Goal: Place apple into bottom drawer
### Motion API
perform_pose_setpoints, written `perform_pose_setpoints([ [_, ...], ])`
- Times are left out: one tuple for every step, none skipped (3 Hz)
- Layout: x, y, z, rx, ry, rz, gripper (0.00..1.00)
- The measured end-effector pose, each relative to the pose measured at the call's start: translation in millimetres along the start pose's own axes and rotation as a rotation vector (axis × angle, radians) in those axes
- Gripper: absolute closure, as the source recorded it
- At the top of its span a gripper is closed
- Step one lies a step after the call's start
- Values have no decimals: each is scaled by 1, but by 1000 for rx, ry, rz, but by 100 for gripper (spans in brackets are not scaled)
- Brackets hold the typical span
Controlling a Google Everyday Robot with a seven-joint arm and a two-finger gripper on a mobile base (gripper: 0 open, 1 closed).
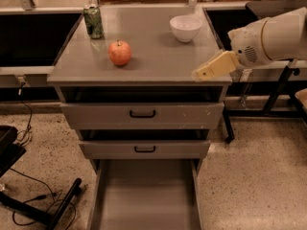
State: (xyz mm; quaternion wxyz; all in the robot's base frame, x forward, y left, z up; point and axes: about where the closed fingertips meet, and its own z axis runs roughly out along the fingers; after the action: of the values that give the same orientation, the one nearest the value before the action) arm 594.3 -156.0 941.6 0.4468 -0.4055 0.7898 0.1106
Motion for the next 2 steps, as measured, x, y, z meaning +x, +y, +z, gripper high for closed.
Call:
perform_pose_setpoints([
  [-10,-9,1,41,-33,-2,0],
  [-16,-11,24,29,-73,-8,0],
])
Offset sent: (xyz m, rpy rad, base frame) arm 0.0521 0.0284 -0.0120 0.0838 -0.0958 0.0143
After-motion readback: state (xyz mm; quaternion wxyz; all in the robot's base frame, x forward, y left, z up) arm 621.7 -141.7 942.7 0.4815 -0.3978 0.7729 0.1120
